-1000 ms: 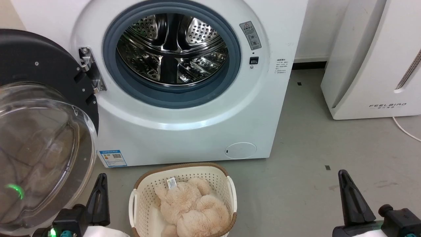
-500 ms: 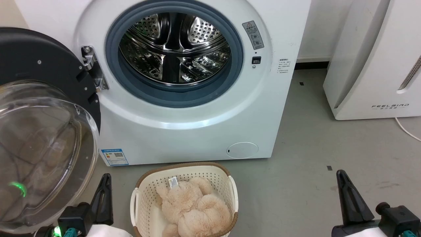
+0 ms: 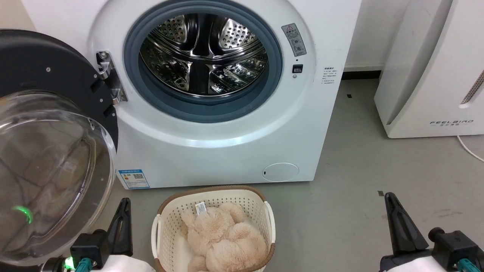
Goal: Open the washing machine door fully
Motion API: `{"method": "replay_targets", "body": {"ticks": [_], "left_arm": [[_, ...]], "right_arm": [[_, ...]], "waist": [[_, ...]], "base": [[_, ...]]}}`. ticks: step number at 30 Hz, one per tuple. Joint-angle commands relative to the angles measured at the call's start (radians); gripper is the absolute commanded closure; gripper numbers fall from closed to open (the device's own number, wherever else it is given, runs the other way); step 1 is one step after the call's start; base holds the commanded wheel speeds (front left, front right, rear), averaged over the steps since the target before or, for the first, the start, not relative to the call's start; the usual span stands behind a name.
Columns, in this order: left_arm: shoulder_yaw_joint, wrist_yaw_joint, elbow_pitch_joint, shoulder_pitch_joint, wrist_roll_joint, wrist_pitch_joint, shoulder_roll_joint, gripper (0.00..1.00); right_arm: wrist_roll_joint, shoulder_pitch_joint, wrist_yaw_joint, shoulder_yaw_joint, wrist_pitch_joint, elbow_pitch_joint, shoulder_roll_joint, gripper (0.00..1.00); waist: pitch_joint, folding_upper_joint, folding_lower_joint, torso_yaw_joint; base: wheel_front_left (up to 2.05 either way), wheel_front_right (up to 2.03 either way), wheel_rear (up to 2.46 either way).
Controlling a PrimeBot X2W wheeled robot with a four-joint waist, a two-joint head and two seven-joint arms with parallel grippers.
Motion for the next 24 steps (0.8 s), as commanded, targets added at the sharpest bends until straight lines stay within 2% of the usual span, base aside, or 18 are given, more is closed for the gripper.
{"method": "replay_targets", "body": {"ticks": [1,24], "left_arm": [[-0.003,0.008,-0.006,-0.015,0.009,0.006,-0.005,1.0],[-0.023,0.019,-0.02,-0.026,0.023,0.051,-0.008,1.0]], "right_arm": [[-0.005,-0.016,0.0,0.001,0.008,0.004,0.001,1.0],[-0.03,-0.037,0.0,0.002,0.053,0.013,0.002,1.0]], "waist": [[0.0,0.0,0.0,0.001],[0.003,0.0,0.0,0.013]], "base": [[0.0,0.0,0.0],[0.0,0.0,0.0]]}}
